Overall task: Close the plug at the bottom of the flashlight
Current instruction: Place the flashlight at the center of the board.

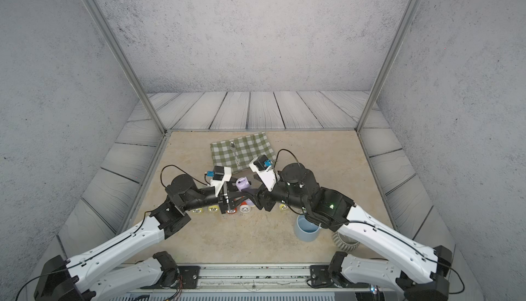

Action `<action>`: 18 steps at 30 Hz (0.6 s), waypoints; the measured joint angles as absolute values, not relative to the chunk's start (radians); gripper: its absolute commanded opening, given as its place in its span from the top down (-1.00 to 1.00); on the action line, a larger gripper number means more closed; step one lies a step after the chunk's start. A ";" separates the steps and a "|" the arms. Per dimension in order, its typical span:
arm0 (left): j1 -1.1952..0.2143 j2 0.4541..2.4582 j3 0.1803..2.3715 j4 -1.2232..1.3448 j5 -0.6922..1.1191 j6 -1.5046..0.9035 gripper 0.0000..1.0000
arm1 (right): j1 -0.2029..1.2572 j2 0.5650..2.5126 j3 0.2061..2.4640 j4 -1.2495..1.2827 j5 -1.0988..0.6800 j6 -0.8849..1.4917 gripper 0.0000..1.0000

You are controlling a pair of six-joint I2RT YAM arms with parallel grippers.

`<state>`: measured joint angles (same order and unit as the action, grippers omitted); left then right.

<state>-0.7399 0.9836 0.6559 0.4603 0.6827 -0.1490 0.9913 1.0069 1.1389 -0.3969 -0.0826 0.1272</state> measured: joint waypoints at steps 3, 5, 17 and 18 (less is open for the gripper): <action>-0.740 0.981 0.674 0.460 0.673 -0.136 1.00 | 0.991 0.954 1.110 -0.432 -0.068 0.116 -0.59; -0.740 0.977 0.681 0.460 0.672 -0.134 1.00 | 0.991 0.933 1.072 -0.446 -0.059 0.122 -0.66; -0.740 0.990 0.687 0.514 0.667 -0.192 1.00 | 0.991 0.980 0.977 -0.455 -0.043 0.142 -0.64; -0.740 0.993 0.687 0.516 0.667 -0.196 1.00 | 0.991 0.983 0.978 -0.449 -0.038 0.142 -0.65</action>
